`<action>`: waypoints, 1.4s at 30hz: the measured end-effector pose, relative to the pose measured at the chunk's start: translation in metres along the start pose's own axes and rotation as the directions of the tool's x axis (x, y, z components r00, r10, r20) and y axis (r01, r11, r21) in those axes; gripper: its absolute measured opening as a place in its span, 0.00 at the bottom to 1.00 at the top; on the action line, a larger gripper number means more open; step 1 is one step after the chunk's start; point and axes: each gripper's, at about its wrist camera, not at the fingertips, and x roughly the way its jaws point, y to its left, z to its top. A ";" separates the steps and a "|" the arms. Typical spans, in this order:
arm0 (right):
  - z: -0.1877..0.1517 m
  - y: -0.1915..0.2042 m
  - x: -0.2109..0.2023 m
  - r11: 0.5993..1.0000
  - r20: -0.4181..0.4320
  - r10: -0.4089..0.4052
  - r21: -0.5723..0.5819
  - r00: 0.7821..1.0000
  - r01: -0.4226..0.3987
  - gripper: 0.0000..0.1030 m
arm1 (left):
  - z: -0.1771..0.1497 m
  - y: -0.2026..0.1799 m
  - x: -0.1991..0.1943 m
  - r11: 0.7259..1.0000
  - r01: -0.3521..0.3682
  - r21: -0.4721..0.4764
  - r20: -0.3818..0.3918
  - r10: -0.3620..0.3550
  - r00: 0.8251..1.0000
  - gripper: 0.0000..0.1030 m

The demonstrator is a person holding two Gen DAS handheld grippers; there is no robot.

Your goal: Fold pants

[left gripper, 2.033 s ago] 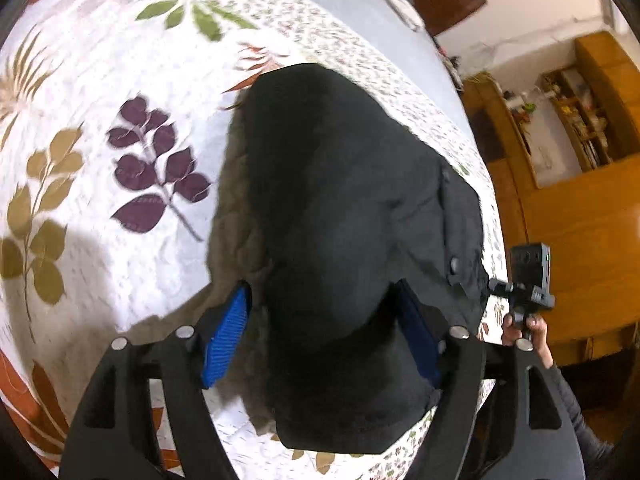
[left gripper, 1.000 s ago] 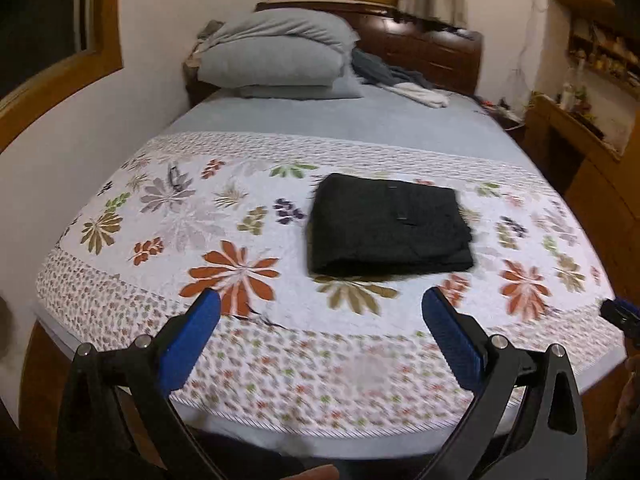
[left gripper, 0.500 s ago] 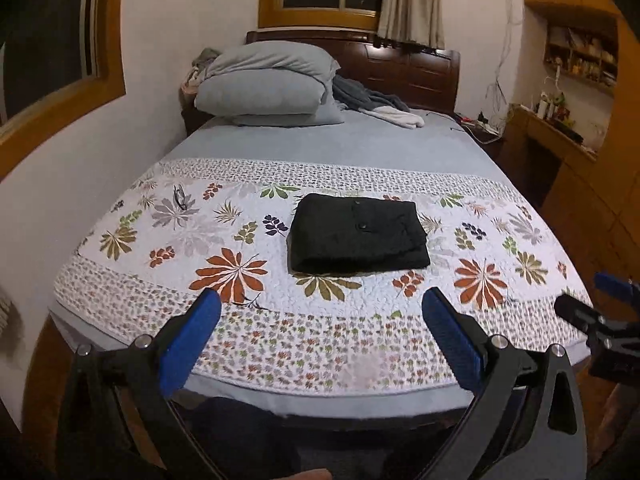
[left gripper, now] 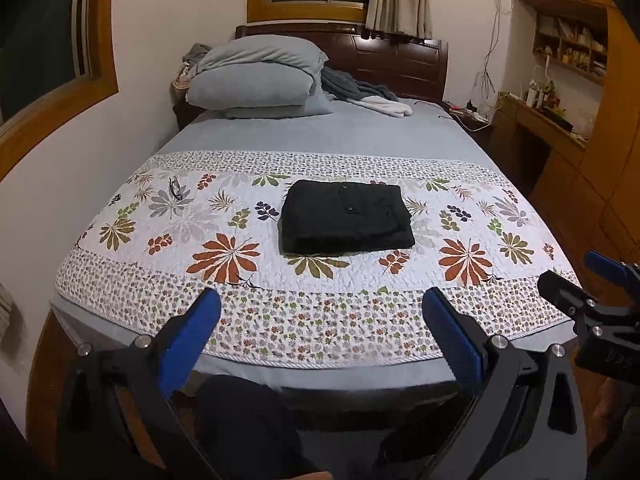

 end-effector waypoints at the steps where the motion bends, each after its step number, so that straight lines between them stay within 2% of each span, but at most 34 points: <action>1: 0.000 0.000 0.000 1.000 -0.001 0.007 0.004 1.000 -0.007 0.97 | 0.000 0.001 0.000 1.000 -0.003 -0.003 0.002 0.003 1.000 0.97; 8: 0.005 0.001 0.004 1.000 0.000 0.013 0.001 1.000 -0.013 0.97 | 0.003 0.001 0.006 1.000 0.010 0.001 -0.015 -0.010 1.000 0.97; 17: 0.013 0.000 0.014 0.999 -0.007 0.032 0.006 0.999 -0.032 0.97 | 0.014 0.007 0.008 1.000 -0.029 -0.007 -0.002 0.029 1.000 0.97; 21: 0.016 0.003 0.018 0.999 -0.016 0.038 0.002 0.999 -0.038 0.97 | 0.016 0.010 0.009 0.999 -0.019 -0.027 -0.008 0.019 1.000 0.97; 25: 0.016 0.006 0.020 0.999 -0.026 0.049 0.000 0.998 -0.049 0.97 | 0.018 0.009 0.009 0.999 -0.048 -0.014 0.001 0.048 0.999 0.97; 42: 0.018 0.003 0.030 0.999 -0.033 0.044 0.008 0.998 -0.044 0.97 | 0.027 0.004 0.018 0.999 -0.027 -0.020 -0.009 0.026 1.000 0.97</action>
